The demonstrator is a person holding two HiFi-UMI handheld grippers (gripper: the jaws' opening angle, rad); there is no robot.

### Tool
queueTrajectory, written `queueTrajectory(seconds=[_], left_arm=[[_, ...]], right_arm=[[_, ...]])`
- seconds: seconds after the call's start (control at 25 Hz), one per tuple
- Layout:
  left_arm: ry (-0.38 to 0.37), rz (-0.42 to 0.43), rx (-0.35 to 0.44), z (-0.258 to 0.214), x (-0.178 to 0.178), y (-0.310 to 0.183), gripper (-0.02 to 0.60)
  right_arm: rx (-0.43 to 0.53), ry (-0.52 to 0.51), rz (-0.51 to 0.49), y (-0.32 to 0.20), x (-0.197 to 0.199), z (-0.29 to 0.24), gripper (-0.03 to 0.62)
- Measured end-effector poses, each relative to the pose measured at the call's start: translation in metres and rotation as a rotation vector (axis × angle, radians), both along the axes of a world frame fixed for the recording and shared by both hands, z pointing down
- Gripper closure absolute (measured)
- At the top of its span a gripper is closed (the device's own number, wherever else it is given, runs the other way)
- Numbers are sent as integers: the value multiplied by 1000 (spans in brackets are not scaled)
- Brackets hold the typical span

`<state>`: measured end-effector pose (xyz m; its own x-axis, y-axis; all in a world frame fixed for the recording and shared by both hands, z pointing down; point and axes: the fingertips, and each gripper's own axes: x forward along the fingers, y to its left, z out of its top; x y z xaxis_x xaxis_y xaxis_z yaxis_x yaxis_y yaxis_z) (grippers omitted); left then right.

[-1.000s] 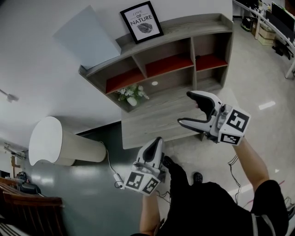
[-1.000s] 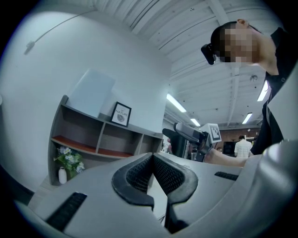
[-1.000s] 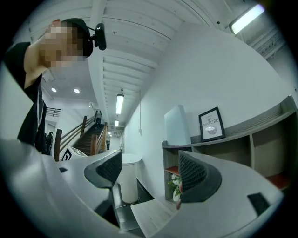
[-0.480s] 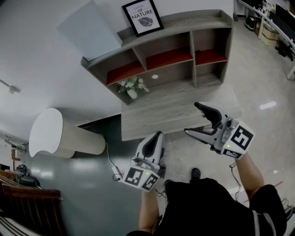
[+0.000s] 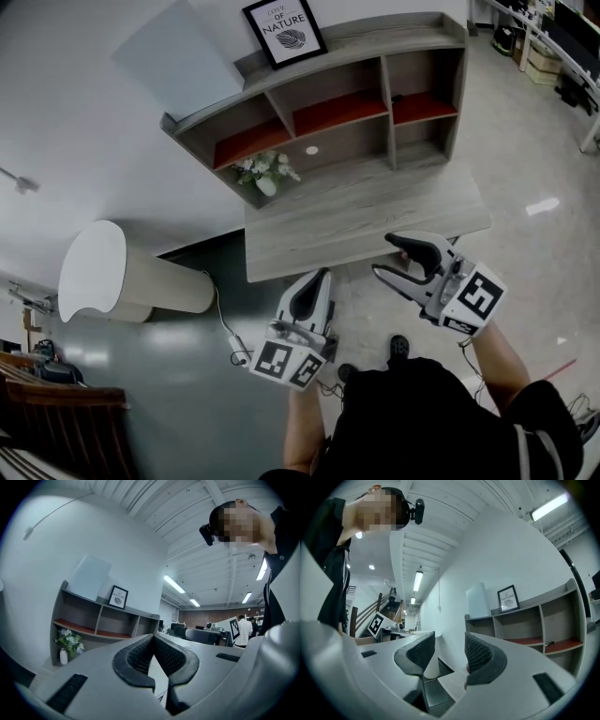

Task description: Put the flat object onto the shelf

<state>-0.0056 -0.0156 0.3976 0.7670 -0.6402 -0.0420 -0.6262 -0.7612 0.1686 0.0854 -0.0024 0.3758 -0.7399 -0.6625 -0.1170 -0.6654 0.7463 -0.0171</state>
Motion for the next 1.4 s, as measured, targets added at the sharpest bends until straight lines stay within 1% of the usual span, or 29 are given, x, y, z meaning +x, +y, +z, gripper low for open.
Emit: queueTrajectory(seconds=[0.16, 0.28, 0.4, 0.52, 0.6, 1.04, 1.4], left_arm=[[-1, 10, 3, 1, 1, 4, 568], [-1, 16, 7, 1, 1, 6, 568], [1, 26, 7, 2, 1, 8, 568], [3, 34, 11, 1, 1, 9, 568], [1, 39, 13, 0, 2, 10, 568], [-2, 44, 15, 2, -3, 16, 568], [-1, 45, 14, 3, -4, 18, 568]], right_arm=[[-22, 33, 15, 5, -9, 10, 471], [-38, 37, 24, 8, -14, 15, 516], [-51, 36, 40, 9, -17, 19, 554], [-57, 37, 52, 8, -18, 20, 574], [-58, 42, 57, 8, -19, 19, 582], [-47, 63, 57, 13, -26, 22, 582], [-62, 50, 60, 15, -26, 23, 582]])
